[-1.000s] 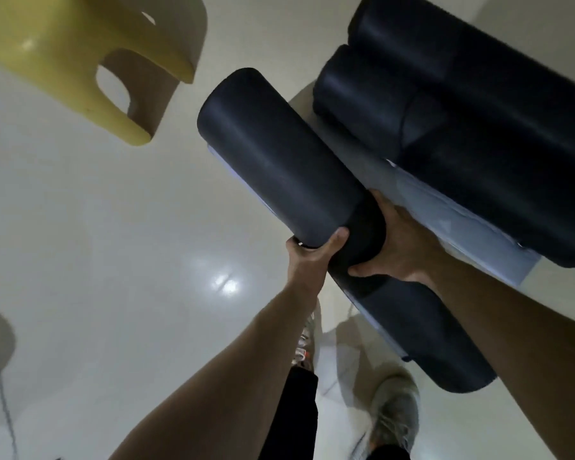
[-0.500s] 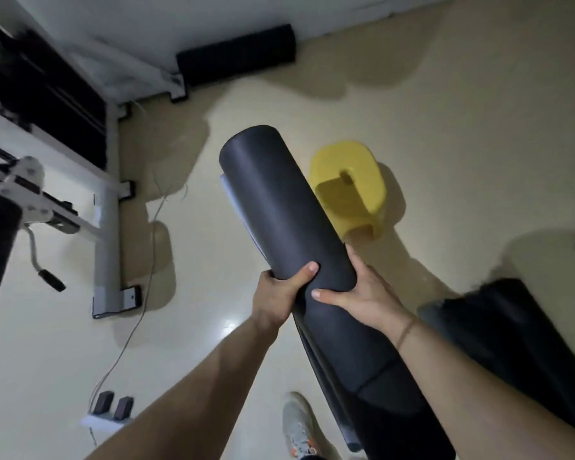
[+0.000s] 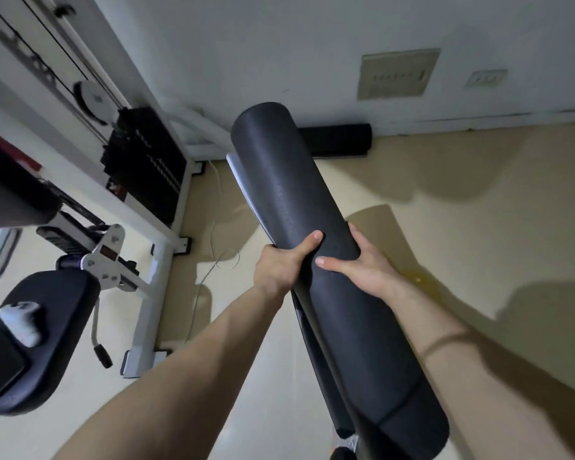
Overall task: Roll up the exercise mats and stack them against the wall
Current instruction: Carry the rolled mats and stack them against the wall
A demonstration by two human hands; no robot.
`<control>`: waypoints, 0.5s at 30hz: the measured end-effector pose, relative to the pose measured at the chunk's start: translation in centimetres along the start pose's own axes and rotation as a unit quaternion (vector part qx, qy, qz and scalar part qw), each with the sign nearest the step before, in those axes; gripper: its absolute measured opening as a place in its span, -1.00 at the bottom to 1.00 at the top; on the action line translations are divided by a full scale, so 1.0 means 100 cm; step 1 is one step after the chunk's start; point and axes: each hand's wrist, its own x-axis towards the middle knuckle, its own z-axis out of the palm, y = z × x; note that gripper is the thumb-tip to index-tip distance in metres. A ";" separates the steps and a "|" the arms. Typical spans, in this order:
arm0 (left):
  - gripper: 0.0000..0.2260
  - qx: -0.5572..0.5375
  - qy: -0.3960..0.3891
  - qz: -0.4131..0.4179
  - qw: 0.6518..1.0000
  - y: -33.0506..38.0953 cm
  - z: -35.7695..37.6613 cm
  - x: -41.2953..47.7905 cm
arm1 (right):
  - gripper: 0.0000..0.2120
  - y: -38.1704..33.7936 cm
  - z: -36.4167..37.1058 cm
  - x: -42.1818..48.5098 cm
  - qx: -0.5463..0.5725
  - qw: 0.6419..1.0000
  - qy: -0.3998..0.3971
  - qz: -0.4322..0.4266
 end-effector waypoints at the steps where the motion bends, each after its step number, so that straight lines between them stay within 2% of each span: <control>1: -0.28 -0.007 0.006 0.000 1.000 0.016 0.002 0.019 | -0.28 -0.010 -0.006 0.024 -0.006 1.000 -0.002 0.000; 5: -0.51 -0.007 0.014 0.000 1.000 0.071 0.014 0.100 | -0.31 -0.045 -0.027 0.121 -0.009 1.000 -0.008 -0.001; 8: -0.52 -0.015 0.014 -0.008 1.000 0.103 0.022 0.169 | -0.04 -0.063 -0.038 0.198 -0.029 1.000 -0.007 0.006; 9: -0.53 -0.021 0.012 -0.013 1.000 0.113 0.025 0.194 | -0.05 -0.069 -0.041 0.225 -0.035 0.999 -0.010 0.007; 12: -0.59 -0.035 0.010 -0.022 0.999 0.141 0.036 0.280 | -0.32 -0.083 -0.051 0.317 -0.053 0.998 -0.018 -0.004; 15: -0.45 -0.051 0.002 -0.041 0.998 0.161 0.050 0.377 | -0.35 -0.088 -0.060 0.419 -0.081 0.996 -0.031 -0.017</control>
